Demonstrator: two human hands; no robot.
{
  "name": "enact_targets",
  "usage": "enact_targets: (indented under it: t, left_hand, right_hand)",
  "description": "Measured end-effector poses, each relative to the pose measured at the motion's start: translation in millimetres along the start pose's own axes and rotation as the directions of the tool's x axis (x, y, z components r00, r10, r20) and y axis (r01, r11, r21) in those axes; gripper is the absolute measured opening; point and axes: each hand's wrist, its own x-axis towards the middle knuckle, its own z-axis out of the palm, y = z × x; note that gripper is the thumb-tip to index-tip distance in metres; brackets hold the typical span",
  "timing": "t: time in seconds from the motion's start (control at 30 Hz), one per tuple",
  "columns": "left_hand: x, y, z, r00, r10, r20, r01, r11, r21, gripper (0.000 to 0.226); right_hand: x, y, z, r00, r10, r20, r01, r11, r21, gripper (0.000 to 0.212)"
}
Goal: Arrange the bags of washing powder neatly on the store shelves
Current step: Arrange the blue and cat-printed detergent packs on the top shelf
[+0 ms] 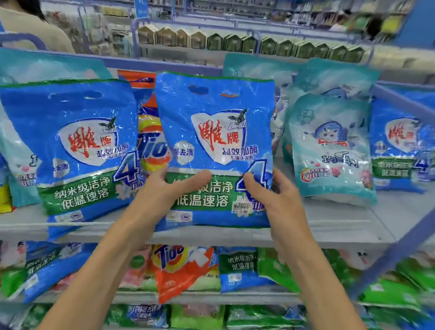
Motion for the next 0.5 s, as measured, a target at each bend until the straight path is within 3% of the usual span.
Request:
enact_targets:
  t: [0.07,0.13,0.27,0.4,0.5]
  left_hand:
    - [-8,6,15,0.999,-0.006,0.047,0.007,1.0,-0.017,0.057]
    - [-16,5,36,0.998,0.019,0.059,-0.014,0.997,-0.079,0.042]
    - [-41,3,106,0.998,-0.011,0.066,0.027,0.967,-0.253,0.006]
    - [-62,3,182,0.988,-0.1,0.119,0.133,0.939,-0.316,0.045]
    - [-79,9,238,0.975,-0.12,0.188,0.176,0.932,-0.316,0.062]
  right_hand:
    - [-18,-8,-18,1.0,0.021,-0.007,-0.021,1.0,-0.001,0.028]
    - [-37,-15,-40,0.997,0.07,-0.027,-0.071,0.997,-0.019,0.041]
    - [-71,-25,-98,0.987,0.141,-0.072,-0.148,0.982,-0.118,0.043]
    - [-107,-38,-166,0.964,0.171,-0.205,-0.185,0.981,-0.051,0.056]
    - [-134,-49,-217,0.941,0.208,-0.268,-0.207,0.978,0.033,0.033]
